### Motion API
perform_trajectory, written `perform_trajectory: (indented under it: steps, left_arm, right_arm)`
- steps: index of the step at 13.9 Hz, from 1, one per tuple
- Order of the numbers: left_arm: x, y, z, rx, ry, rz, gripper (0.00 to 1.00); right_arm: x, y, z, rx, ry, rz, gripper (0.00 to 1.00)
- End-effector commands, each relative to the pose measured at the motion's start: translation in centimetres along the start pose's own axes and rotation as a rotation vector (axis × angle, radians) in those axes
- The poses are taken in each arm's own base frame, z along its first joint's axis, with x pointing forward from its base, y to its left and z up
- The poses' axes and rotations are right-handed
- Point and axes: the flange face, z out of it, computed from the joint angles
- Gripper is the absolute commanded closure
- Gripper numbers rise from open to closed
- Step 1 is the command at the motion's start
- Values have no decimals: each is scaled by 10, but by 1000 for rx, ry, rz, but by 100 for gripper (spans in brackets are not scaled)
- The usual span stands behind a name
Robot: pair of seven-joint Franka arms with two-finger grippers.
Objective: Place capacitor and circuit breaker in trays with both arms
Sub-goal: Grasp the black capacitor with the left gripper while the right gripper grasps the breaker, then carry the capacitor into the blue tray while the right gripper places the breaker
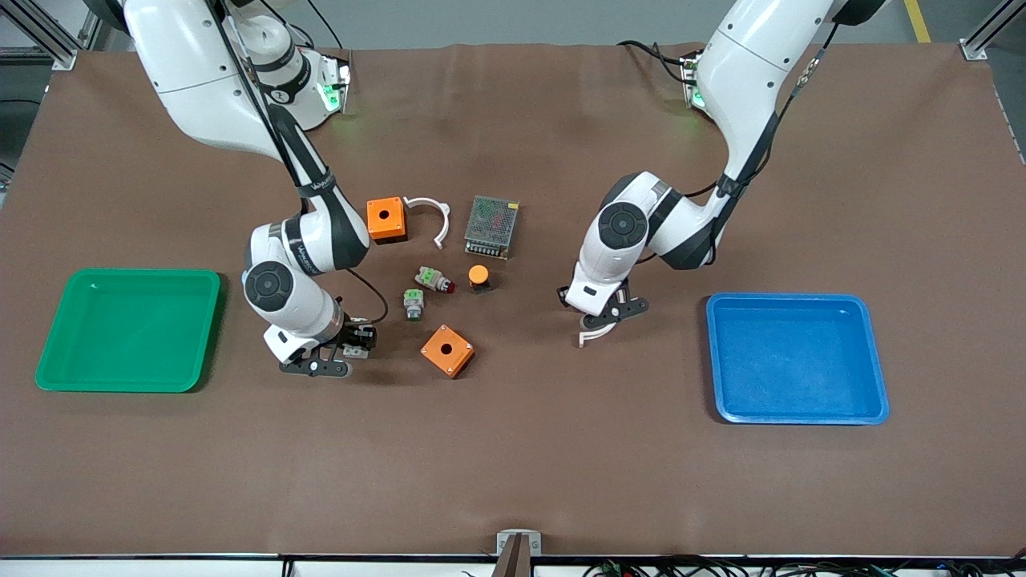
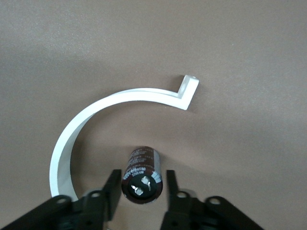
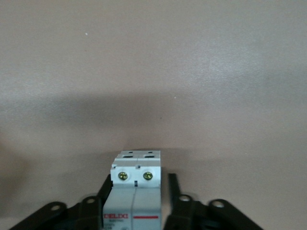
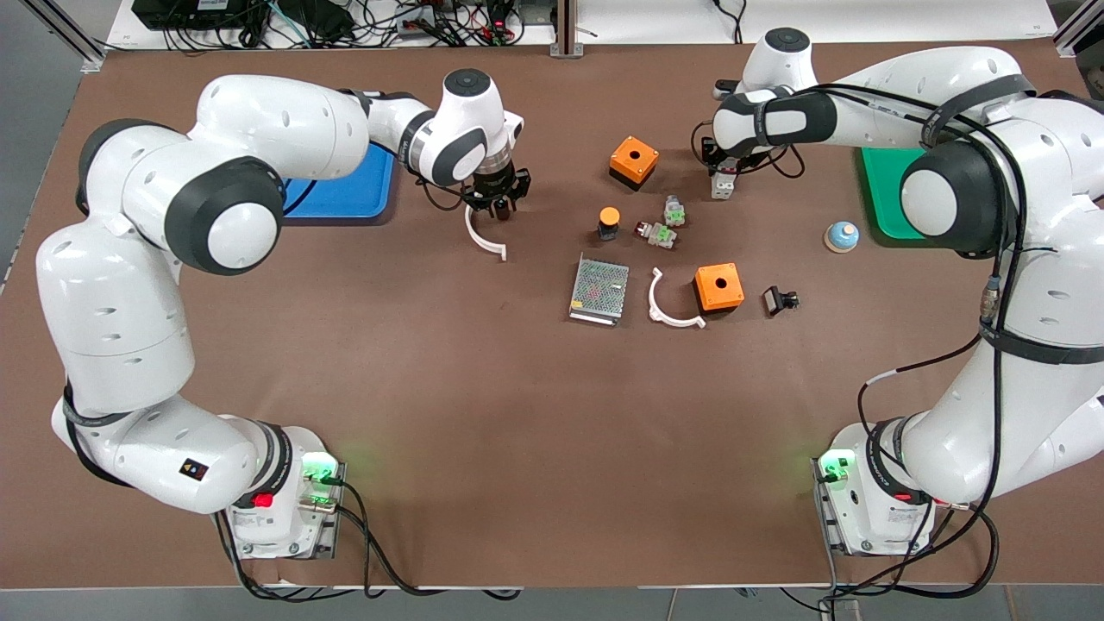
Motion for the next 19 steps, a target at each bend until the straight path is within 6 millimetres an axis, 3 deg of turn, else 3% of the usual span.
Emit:
perform_trajectory:
  steps: [1,3,4,6,8,10,13,16,18,19]
  left_arm:
    - [-1,0,-1,-1,20,-6,79]
    - [5,-1,-11,-11,32,-13,83]
    - [8,-1,-19,-19,40,-15,83]
    - [14,0,-42,-38,62,-18,85]
    - [32,-15,-66,-22,69,-29,85]
    - [53,-36,-89,2,69,4,85]
    - [91,-85,-112,52,47,80,85]
    - [137,-150,-119,80,16,125,85]
    - [168,-197,-120,83,3,148,85]
    - [182,-215,-123,79,8,158,85]
  right_arm:
    - [11,20,-15,3,-28,38,100]
    - [31,50,-57,3,-59,64,100]
    - [42,74,-78,2,-89,65,100]
    - [60,138,-115,13,-139,30,100]
    - [66,214,-132,26,-119,11,100]
    - [65,284,-136,39,-104,-5,100]
    - [52,368,-126,41,-88,-6,100]
    - [37,421,-109,24,-21,-53,100]
    - [27,445,-93,16,-4,-25,100]
    - [22,447,-85,9,6,-23,100]
